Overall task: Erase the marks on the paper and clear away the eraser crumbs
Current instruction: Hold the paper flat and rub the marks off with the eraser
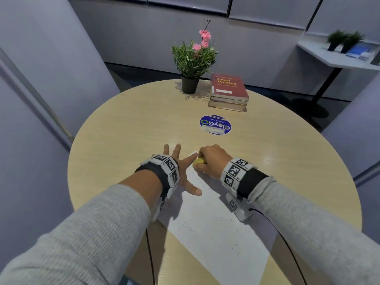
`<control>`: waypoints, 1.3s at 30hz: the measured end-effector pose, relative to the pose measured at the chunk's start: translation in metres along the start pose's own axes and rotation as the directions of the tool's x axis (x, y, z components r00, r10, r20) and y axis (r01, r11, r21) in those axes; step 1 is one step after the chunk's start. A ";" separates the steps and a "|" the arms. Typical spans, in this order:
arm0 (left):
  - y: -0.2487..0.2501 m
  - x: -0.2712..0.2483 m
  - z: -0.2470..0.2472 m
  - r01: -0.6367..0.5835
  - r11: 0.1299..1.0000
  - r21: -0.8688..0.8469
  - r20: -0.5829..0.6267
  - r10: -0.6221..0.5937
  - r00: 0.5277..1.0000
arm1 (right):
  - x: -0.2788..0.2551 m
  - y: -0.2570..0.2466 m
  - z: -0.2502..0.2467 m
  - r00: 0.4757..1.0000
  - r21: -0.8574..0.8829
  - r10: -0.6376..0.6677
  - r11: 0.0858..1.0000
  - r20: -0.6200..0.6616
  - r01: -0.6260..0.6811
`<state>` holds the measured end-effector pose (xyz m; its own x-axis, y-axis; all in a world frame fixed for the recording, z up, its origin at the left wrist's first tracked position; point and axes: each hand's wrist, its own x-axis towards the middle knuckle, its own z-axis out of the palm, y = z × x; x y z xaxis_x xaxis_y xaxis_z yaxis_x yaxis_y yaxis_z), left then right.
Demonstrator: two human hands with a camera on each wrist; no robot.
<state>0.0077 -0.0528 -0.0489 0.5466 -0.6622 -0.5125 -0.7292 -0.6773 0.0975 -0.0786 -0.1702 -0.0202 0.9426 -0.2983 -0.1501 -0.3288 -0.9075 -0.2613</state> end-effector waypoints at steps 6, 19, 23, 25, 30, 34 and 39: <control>-0.002 0.006 0.003 0.005 1.000 0.030 0.000 -0.005 1.000 | 0.006 0.002 -0.012 1.000 -0.046 0.019 0.999 0.015 -0.018; 0.009 -0.025 -0.014 -0.129 0.985 0.112 -0.080 0.138 0.987 | -0.031 0.038 -0.033 0.997 0.054 0.059 0.997 -0.049 -0.056; 0.013 -0.024 -0.016 -0.129 0.984 0.120 -0.008 0.131 0.991 | -0.038 0.031 -0.026 1.000 0.046 0.019 0.999 0.000 -0.019; 0.013 -0.016 -0.009 -0.102 0.991 0.088 0.016 0.101 0.995 | -0.036 0.024 -0.020 0.999 0.020 0.022 1.000 0.024 -0.023; 0.012 -0.013 -0.003 -0.077 0.996 0.034 0.035 0.076 0.997 | -0.026 0.016 -0.016 0.995 -0.057 0.100 0.993 0.026 -0.099; 0.009 -0.008 0.002 -0.089 0.995 0.038 -0.007 0.089 0.996 | -0.037 0.002 -0.005 0.994 -0.046 -0.014 0.999 0.109 0.019; 0.007 -0.004 0.007 -0.090 0.996 0.027 -0.021 0.090 0.996 | -0.025 0.016 -0.015 0.998 -0.082 0.060 0.995 0.028 -0.058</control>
<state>-0.0025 -0.0529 -0.0522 0.4869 -0.7274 -0.4836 -0.7862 -0.6062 0.1202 -0.1066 -0.1820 -0.0065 0.9191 -0.3438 -0.1924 -0.3767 -0.9099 -0.1736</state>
